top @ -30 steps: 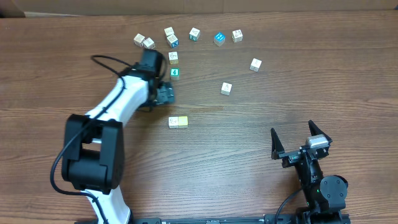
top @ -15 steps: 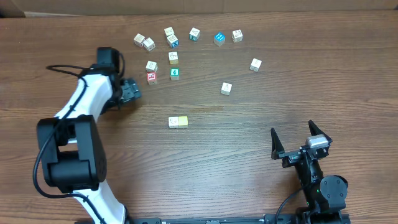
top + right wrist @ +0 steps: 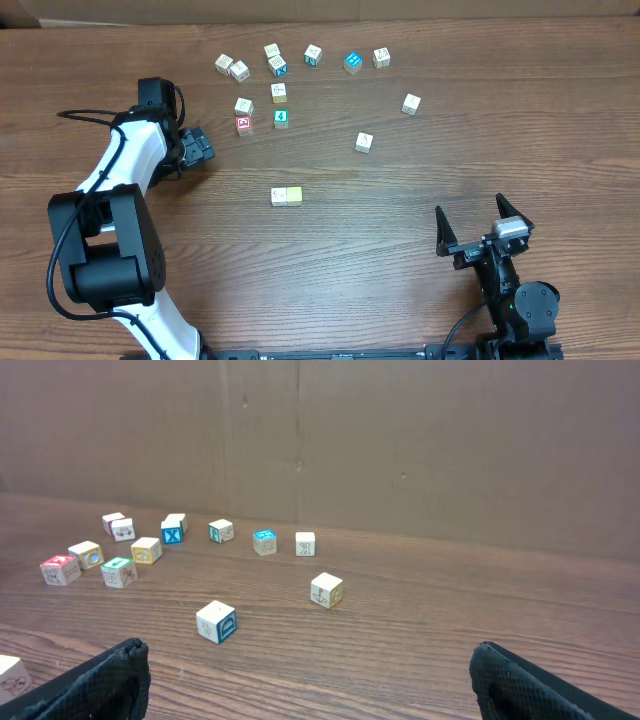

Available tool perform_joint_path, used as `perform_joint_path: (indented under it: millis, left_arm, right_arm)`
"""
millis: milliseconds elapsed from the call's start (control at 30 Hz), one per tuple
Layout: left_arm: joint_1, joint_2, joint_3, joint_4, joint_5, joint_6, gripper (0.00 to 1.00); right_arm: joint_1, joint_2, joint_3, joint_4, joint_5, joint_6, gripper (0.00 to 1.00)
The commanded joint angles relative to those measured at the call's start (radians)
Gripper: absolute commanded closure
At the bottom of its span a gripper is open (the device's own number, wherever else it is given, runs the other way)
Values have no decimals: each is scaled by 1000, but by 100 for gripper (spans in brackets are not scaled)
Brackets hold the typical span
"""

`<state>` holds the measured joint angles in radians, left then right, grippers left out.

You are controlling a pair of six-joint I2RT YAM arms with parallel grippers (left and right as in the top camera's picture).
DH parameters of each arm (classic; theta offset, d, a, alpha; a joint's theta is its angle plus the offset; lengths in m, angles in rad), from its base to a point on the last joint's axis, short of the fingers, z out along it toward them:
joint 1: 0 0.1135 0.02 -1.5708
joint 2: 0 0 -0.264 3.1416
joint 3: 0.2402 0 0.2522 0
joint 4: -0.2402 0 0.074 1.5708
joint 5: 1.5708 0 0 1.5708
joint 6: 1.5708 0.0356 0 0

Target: Form a horizontal line

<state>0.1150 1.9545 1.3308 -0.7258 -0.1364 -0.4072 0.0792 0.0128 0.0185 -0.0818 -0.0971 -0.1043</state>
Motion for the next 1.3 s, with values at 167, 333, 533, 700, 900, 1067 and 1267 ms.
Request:
perform_joint_path:
  millis: [167, 333, 533, 700, 900, 1067, 1267]
  left_arm:
    - [-3, 3, -3, -2, -13, 26, 1]
    - [-3, 3, -3, -2, -13, 26, 0]
    - [-3, 3, -2, -2, -13, 26, 1]
    - [-3, 3, -2, -2, -13, 26, 0]
    - [-3, 3, -2, -2, -13, 26, 0]
    - [-3, 3, -2, -2, -13, 26, 0]
    - [-3, 3, -2, -2, -13, 26, 0]
  right_arm:
    - [-3, -10, -10, 5, 1, -2, 0]
    - [-3, -10, -10, 5, 1, -2, 0]
    - [-3, -10, -10, 5, 1, -2, 0]
    - [-3, -10, -10, 5, 1, -2, 0]
    - [-3, -10, -10, 5, 1, -2, 0]
    - [-3, -10, -10, 5, 1, -2, 0]
    - [-3, -10, -10, 1, 52, -5, 0]
